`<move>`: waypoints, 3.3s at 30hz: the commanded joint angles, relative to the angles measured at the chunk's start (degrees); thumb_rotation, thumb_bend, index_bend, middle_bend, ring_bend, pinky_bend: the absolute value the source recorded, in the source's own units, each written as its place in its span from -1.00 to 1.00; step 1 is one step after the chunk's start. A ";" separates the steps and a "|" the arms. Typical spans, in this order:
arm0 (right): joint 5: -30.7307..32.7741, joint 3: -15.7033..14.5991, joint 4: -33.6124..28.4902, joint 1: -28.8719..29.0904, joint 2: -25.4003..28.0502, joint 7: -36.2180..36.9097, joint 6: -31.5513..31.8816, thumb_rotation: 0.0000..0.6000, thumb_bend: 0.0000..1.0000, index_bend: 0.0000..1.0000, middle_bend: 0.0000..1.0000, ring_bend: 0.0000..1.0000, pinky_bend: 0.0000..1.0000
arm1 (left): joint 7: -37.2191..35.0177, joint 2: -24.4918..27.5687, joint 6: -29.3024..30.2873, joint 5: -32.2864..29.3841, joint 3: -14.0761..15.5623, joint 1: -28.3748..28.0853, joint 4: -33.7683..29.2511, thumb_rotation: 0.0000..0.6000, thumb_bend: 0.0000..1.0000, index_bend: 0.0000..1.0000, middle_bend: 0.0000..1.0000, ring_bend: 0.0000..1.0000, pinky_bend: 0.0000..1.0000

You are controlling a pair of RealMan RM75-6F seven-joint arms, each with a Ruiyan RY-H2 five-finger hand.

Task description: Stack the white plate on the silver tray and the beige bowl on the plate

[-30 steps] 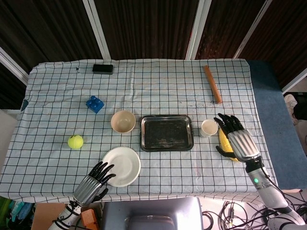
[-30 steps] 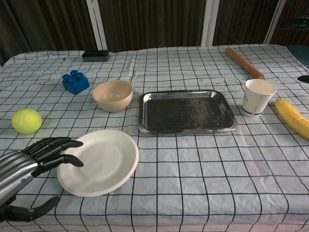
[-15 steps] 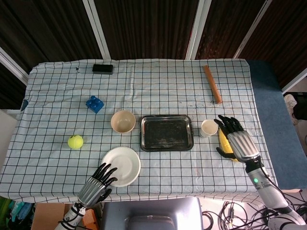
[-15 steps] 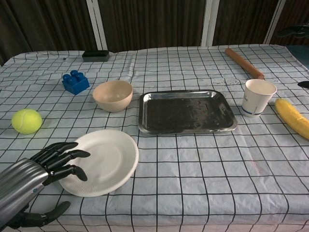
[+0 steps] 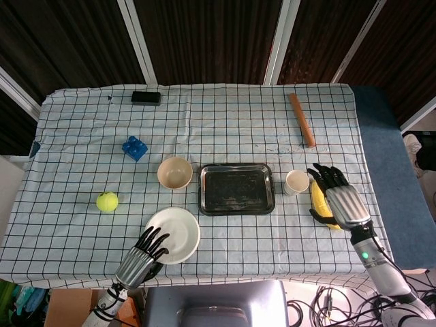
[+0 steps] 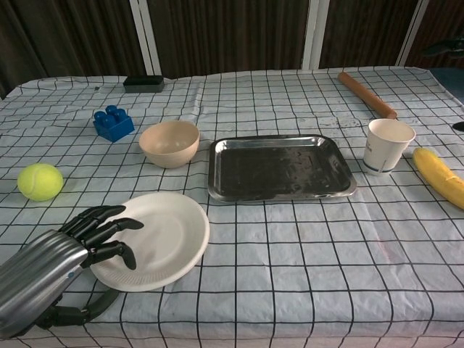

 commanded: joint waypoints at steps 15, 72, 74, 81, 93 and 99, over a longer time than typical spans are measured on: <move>0.84 0.24 -0.11 -0.61 1.83 2.43 -0.13 1.00 -0.58 -1.00 -1.00 -1.00 -1.00 | -4.82 -5.09 3.24 -1.03 -1.19 -2.15 8.59 1.00 -0.23 0.42 -0.54 -0.90 -0.90; 2.31 0.64 13.70 -5.87 3.41 23.47 -0.04 1.00 -0.58 -1.00 -1.00 -1.00 -1.00 | -14.76 -16.97 8.92 -14.46 -20.10 -26.97 13.29 1.00 0.07 0.49 -0.51 -0.93 -1.00; 2.31 0.58 14.34 -6.00 3.34 24.09 -0.27 1.00 -0.58 -1.00 -1.00 -1.00 -1.00 | -14.30 -16.97 6.91 -15.38 -19.82 -27.42 12.90 1.00 0.08 0.49 -0.51 -0.93 -1.00; 2.53 0.75 16.65 -6.20 2.79 26.33 -1.19 1.00 -0.58 -1.00 -1.00 -1.00 -1.00 | -11.08 -16.97 0.91 -17.67 -16.35 -26.50 13.55 1.00 0.09 0.48 -0.51 -0.94 -1.00; 2.42 1.09 17.58 -6.33 2.46 26.98 -1.58 1.00 -0.58 -1.00 -1.00 -1.00 -1.00 | -2.36 -16.97 -4.27 -16.78 -11.15 -23.43 13.99 1.00 -0.11 -0.02 -0.64 -0.99 -1.00; 3.45 1.49 17.98 -5.89 1.85 26.77 -2.89 1.00 -0.58 -1.00 -1.00 -1.00 -1.00 | -3.05 -16.97 -6.92 -18.45 -13.23 -24.60 12.30 1.00 -0.20 -0.36 -0.76 -1.00 -1.00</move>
